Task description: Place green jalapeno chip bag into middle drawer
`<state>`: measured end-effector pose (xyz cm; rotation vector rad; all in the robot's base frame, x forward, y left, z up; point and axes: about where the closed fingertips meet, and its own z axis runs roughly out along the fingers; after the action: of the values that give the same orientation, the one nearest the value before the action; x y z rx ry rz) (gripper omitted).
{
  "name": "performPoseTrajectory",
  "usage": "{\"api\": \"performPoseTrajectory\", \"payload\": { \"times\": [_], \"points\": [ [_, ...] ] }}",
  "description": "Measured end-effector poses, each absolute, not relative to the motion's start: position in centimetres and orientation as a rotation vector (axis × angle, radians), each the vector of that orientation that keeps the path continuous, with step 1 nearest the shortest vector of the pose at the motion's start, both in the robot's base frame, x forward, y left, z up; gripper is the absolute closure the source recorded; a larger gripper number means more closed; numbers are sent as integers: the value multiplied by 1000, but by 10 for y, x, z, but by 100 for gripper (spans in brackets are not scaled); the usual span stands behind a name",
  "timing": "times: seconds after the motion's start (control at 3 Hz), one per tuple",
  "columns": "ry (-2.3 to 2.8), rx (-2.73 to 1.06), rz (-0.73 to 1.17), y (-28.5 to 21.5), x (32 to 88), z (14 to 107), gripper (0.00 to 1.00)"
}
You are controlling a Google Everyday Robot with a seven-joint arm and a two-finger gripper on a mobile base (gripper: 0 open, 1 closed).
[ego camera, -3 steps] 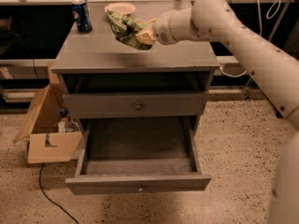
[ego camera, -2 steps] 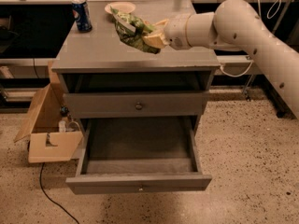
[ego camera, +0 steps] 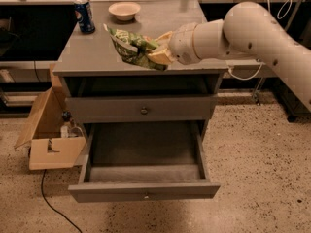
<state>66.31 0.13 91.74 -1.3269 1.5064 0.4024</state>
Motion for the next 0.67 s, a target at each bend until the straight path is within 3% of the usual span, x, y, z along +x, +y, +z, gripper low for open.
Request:
{"api": "performPoseTrajectory", "payload": {
  "times": [0.67],
  "points": [
    [1673,-1570,232,22,583,825,100]
  ]
}}
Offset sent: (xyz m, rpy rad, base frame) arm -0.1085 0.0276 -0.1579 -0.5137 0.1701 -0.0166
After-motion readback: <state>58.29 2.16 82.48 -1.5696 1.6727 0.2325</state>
